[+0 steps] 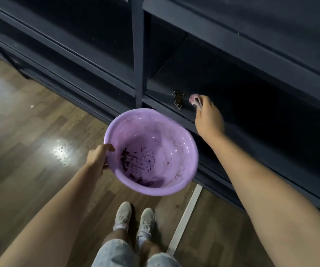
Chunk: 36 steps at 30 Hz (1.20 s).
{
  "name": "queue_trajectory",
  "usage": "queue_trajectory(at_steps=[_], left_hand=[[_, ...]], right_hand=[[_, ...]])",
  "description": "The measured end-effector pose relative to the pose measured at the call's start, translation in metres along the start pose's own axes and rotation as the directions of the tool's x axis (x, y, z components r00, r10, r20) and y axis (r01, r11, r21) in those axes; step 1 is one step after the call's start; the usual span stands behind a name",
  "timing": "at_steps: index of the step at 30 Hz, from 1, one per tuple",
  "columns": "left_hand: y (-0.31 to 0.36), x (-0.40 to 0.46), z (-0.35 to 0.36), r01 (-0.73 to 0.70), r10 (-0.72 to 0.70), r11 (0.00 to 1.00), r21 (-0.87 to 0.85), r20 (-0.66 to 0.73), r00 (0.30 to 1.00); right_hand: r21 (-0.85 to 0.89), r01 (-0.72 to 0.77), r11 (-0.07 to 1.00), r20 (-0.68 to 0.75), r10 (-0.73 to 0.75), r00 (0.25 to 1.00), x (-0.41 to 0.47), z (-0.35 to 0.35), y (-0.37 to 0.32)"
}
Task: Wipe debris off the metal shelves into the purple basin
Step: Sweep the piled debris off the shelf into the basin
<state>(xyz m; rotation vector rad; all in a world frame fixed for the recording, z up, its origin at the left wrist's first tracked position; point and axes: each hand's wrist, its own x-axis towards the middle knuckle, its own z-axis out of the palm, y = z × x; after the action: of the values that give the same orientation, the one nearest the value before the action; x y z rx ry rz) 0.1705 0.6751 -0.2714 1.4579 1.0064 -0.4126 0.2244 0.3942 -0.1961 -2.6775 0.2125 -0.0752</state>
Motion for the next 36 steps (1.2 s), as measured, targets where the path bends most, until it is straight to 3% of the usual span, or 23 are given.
queue_trajectory(at_steps=[9,16,24,28,32,36], left_hand=[[0.013,0.043,0.036,0.038,-0.038,0.999,-0.01,0.015,0.999],[0.017,0.067,0.053,0.081,-0.081,0.997,-0.001,0.074,0.994],[0.022,0.08,0.066,0.124,-0.126,0.992,0.025,0.146,0.981],[0.028,0.078,0.07,0.119,-0.124,0.992,0.041,0.159,0.979],[0.035,0.076,0.073,0.103,-0.114,0.992,0.07,0.164,0.98],[0.038,0.072,0.076,0.089,-0.099,0.994,0.064,0.17,0.981]], right_hand=[[-0.082,-0.124,0.989,0.006,0.124,0.992,0.076,0.038,0.032],[0.132,-0.278,0.951,0.078,0.27,0.96,0.122,0.095,0.04],[0.36,-0.258,0.897,0.254,0.172,0.952,0.149,0.101,0.022],[0.561,-0.298,0.772,0.357,0.099,0.929,0.118,0.094,0.017],[0.508,-0.198,0.838,0.344,0.013,0.939,0.078,0.086,0.014],[0.518,-0.185,0.835,0.447,-0.08,0.891,0.044,0.082,0.011]])
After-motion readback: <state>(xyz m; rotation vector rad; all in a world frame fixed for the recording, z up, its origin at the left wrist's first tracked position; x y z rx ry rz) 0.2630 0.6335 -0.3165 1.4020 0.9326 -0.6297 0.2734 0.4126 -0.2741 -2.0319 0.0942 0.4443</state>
